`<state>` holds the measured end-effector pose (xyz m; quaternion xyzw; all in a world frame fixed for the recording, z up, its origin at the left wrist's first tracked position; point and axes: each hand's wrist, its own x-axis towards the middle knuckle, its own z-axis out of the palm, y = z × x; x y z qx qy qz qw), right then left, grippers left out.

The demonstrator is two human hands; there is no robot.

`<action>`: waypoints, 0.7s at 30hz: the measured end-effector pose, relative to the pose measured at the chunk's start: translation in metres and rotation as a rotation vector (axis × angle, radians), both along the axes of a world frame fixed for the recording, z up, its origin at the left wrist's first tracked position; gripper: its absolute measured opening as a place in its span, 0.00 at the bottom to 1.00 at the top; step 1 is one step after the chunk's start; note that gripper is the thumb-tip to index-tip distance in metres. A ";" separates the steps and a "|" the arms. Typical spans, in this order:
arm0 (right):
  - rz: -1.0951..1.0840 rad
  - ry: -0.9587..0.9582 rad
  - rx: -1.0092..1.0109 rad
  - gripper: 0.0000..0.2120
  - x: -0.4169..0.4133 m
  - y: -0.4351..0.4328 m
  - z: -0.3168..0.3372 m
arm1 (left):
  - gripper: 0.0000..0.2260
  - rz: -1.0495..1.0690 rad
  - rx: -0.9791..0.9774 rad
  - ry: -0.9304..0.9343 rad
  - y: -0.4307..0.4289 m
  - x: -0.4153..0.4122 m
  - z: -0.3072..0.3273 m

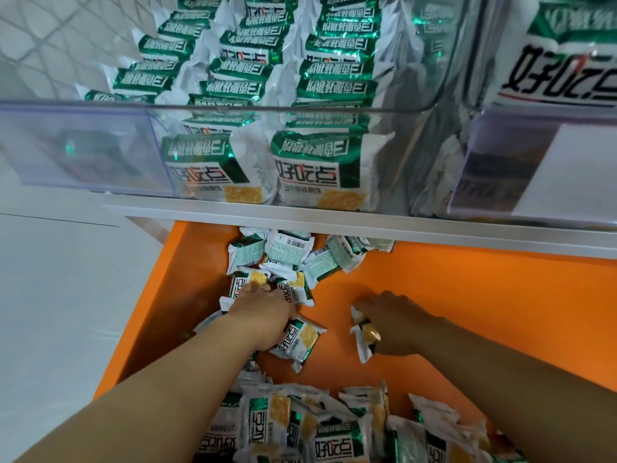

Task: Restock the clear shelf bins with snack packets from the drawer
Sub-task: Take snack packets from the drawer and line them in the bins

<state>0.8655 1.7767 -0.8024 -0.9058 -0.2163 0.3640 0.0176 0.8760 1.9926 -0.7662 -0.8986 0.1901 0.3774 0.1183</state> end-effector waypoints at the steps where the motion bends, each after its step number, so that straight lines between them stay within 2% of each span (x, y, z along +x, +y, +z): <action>1: 0.009 -0.004 -0.049 0.38 0.001 0.001 -0.001 | 0.20 -0.016 0.030 -0.007 -0.001 0.000 0.000; 5: -0.002 0.000 -0.137 0.48 -0.005 -0.001 -0.001 | 0.21 -0.198 0.231 -0.104 -0.014 -0.005 -0.003; 9: 0.038 -0.046 -0.126 0.45 -0.016 -0.011 0.002 | 0.24 -0.256 0.230 -0.151 -0.029 -0.008 -0.015; 13: -0.044 -0.017 -0.057 0.43 -0.021 -0.024 0.008 | 0.21 -0.176 0.170 -0.080 -0.030 -0.014 -0.027; 19: -0.121 -0.037 0.047 0.34 -0.026 -0.031 0.024 | 0.37 0.087 -0.002 0.046 -0.027 -0.015 -0.030; 21: -0.180 -0.039 0.105 0.33 -0.027 -0.030 0.031 | 0.37 0.119 -0.055 0.066 -0.029 -0.015 -0.027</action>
